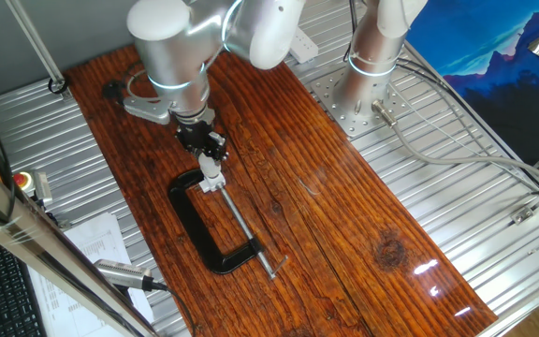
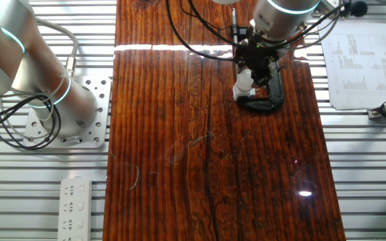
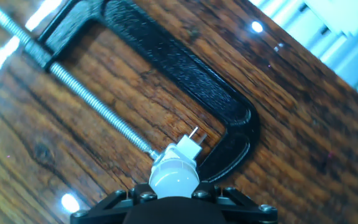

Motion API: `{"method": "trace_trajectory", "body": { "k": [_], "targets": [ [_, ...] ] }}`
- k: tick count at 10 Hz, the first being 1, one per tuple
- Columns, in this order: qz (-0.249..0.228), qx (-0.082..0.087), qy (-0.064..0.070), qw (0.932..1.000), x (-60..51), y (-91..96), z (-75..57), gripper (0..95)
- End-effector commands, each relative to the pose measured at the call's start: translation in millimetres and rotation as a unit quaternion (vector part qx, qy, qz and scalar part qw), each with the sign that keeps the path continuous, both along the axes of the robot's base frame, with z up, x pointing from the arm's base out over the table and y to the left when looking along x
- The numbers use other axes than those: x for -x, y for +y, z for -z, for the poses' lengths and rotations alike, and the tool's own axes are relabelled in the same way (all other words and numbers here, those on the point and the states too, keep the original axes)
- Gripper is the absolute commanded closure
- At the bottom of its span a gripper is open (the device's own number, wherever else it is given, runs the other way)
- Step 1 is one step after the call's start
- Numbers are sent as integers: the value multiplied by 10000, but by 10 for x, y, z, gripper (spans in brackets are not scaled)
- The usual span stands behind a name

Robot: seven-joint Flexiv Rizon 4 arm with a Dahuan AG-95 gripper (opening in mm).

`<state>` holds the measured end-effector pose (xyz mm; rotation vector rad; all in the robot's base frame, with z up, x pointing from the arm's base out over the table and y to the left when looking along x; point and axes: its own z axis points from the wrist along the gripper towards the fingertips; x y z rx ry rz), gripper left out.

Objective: Install the light bulb by rotating it

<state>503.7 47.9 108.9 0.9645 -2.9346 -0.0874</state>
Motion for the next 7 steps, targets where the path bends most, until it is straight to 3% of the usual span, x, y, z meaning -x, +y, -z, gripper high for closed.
{"method": "trace_trajectory", "body": {
  "k": [1,3,7],
  "targets": [
    [468,7,46,9989,3,-8,-4,950],
    [821,11,58,9966,3,-8,-1,950],
    [1793,53,69,9837,4,1,2,950]
  ]
}}
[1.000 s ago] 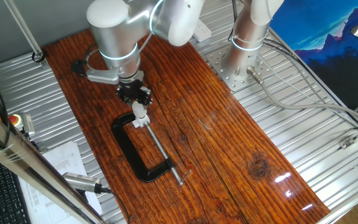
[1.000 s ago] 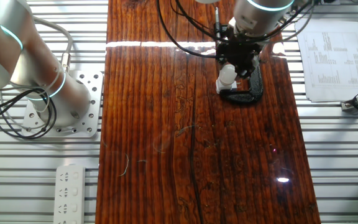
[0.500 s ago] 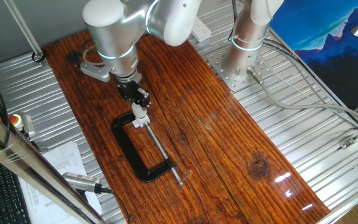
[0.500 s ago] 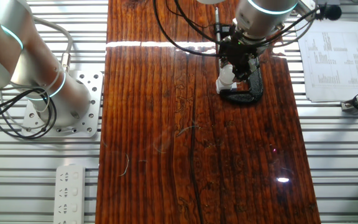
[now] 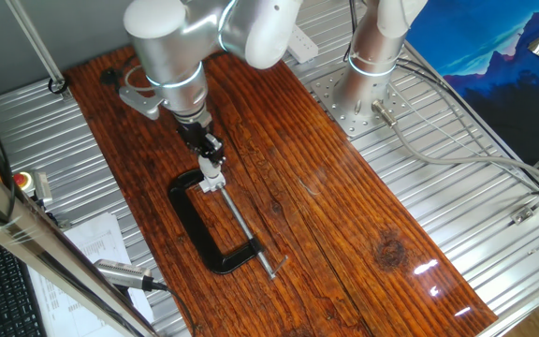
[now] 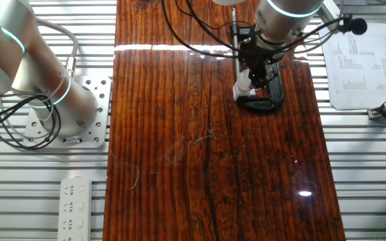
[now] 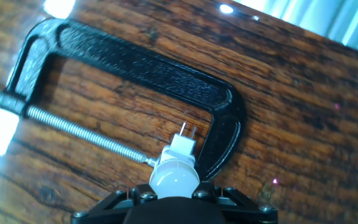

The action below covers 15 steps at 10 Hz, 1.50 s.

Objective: Install the light bulb by rotating it

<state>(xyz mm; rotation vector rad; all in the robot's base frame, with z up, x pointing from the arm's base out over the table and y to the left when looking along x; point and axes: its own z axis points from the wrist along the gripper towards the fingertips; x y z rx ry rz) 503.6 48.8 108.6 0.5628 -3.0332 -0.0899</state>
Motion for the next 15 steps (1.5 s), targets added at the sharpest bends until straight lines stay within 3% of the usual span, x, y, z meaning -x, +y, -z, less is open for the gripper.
{"method": "trace_trajectory", "body": {
  "k": [1,6,7,9,10,11,12,13,14,15],
  "targets": [
    [873,-34,45,9962,3,-6,-1,950],
    [1776,7,96,9841,4,-1,-4,950],
    [1980,15,109,9801,4,2,-3,760],
    [2215,37,123,9751,4,6,-1,760],
    [2245,36,125,9744,5,10,0,760],
    [2016,82,99,9794,5,11,0,760],
    [1741,104,77,9846,5,12,-5,570],
    [1516,90,58,9884,3,14,-11,570],
    [1355,69,40,9908,3,14,-13,380],
    [1330,67,29,9911,3,15,-14,0]
  ]
}}
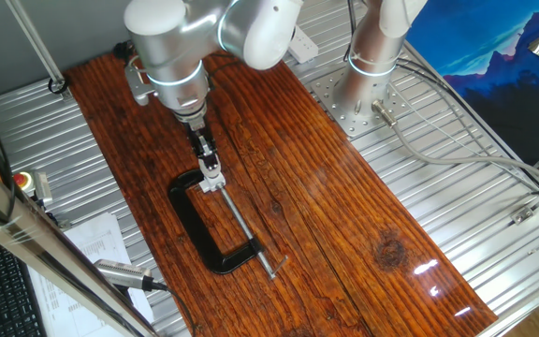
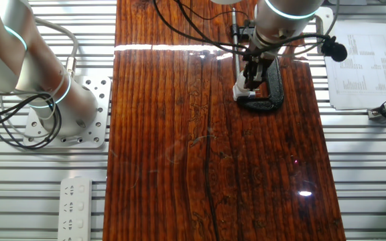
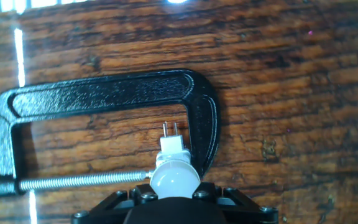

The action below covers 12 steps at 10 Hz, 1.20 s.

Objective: Install the light bulb by rotating it

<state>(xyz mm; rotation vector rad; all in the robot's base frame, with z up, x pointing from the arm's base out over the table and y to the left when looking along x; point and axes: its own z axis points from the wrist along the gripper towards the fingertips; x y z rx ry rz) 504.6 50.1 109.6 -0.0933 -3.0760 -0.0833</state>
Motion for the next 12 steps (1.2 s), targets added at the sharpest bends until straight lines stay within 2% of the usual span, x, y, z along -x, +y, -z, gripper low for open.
{"method": "trace_trajectory", "body": {
  "k": [1,3,4,5,6,7,8,9,10,11,12],
  "targets": [
    [-814,-16,-67,9967,12,4,-10,0],
    [-1040,12,-81,9945,10,12,-58,0],
    [-1451,47,-83,9894,12,20,-107,0],
    [-2266,117,-140,9738,15,25,-137,0],
    [-2817,98,-179,9593,17,30,-162,0],
    [-3679,57,-242,9295,15,39,-197,0],
    [-4221,26,-252,9062,17,43,-218,0],
    [-5032,-33,-278,8637,23,52,-263,190],
    [-5323,-56,-272,8461,29,61,-295,190],
    [-5719,-104,-281,8198,39,86,-341,190],
    [-6007,-122,-285,7989,55,133,-387,0]
  ]
}}
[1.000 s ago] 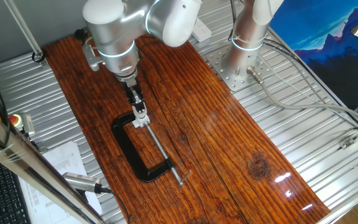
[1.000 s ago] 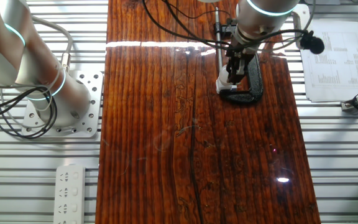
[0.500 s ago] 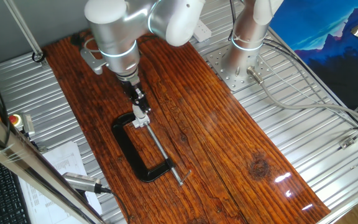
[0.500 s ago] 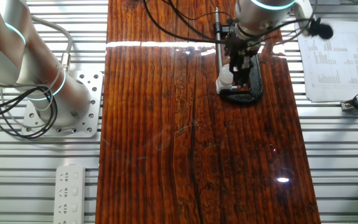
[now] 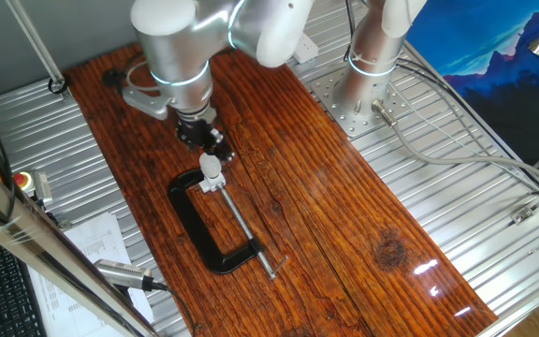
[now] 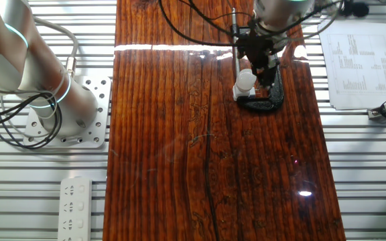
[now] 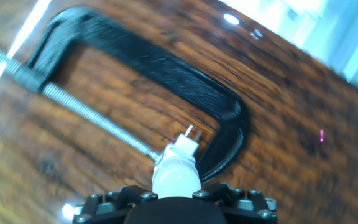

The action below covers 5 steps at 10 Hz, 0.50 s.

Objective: Install the light bulb by rotating it

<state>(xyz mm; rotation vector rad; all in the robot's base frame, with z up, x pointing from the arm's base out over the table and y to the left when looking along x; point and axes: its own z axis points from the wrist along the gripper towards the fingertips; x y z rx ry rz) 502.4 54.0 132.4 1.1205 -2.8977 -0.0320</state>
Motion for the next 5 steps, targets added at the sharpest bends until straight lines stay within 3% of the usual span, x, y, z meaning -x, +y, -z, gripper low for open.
{"method": "trace_trajectory", "body": {
  "k": [1,3,4,5],
  "targets": [
    [-2629,-97,-10,9648,48,141,-190,0],
    [-3310,-123,-13,9436,74,205,-250,0],
    [-3865,-183,-33,9221,76,212,-256,190],
    [-4274,-190,-30,9039,78,224,-251,190]
  ]
}}
